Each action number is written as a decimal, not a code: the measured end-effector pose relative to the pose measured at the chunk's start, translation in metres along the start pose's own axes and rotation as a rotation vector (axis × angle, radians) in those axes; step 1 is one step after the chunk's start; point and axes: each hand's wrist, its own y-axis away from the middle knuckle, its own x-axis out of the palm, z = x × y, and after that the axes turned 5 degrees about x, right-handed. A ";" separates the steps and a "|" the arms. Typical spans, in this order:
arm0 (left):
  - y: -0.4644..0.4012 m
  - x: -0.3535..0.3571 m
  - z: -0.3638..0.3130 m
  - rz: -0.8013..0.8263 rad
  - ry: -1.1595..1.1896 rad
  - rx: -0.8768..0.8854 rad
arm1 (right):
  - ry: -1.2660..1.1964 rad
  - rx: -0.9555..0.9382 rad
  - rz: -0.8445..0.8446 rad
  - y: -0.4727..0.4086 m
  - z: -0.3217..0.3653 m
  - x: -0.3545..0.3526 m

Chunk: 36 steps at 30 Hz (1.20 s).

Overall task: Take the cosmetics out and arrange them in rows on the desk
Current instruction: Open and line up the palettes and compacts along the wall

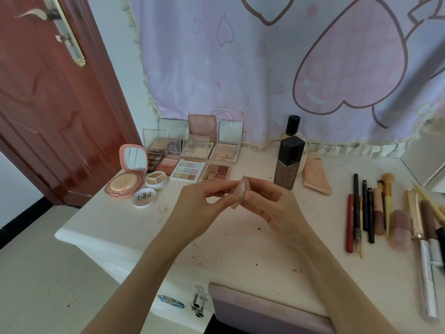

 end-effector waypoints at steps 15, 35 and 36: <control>-0.042 -0.063 0.026 0.181 -0.199 -0.191 | 0.529 0.043 0.053 -0.031 -0.015 0.040; -0.074 -0.098 0.073 0.297 -0.449 -0.214 | 1.255 -0.141 -0.133 -0.063 -0.046 0.107; -0.074 -0.098 0.076 0.284 -0.436 -0.203 | 1.261 -0.145 -0.135 -0.063 -0.047 0.108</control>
